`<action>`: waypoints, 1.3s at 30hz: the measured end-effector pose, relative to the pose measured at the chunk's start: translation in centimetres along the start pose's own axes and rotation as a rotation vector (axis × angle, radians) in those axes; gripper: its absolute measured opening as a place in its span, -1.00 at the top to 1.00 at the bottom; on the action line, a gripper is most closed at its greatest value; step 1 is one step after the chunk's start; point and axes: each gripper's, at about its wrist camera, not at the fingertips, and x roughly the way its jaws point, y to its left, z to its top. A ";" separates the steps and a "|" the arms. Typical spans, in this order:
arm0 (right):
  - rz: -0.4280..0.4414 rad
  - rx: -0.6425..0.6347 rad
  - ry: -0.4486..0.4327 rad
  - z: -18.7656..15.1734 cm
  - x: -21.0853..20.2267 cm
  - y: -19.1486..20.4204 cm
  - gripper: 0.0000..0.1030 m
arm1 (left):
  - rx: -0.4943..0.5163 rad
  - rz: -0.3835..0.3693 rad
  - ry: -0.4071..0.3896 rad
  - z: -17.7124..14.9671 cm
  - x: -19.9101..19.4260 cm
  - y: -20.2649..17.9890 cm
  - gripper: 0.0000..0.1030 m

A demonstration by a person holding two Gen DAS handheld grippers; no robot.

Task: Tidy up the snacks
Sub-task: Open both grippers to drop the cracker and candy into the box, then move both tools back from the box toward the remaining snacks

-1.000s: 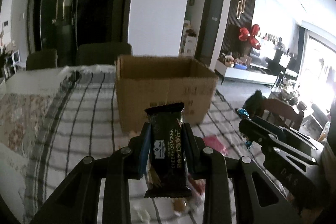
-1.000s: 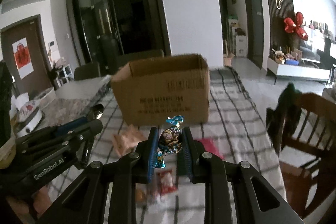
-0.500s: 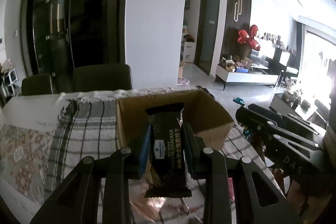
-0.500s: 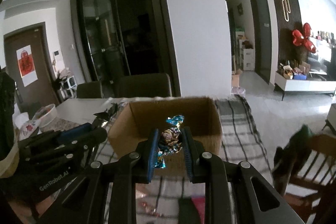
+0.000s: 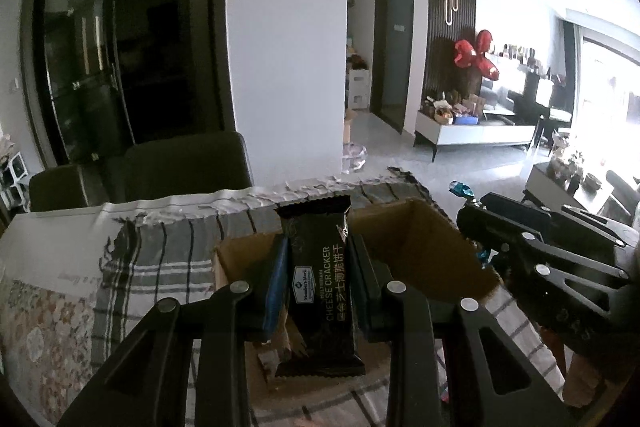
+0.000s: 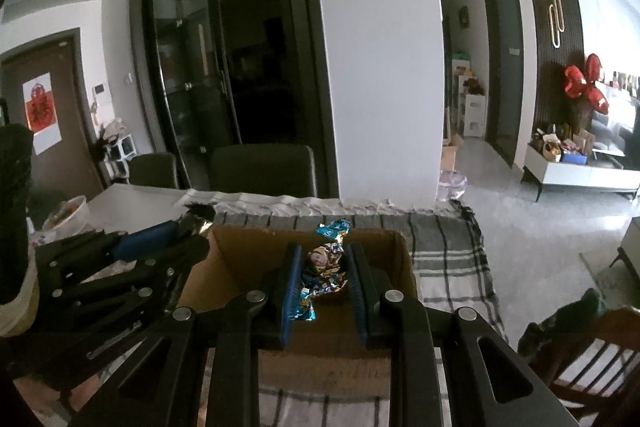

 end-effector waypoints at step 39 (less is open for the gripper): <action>-0.056 -0.079 -0.049 -9.9 -14.0 4.7 -0.10 | 0.099 0.180 -0.085 -12.2 -17.1 -2.9 -0.66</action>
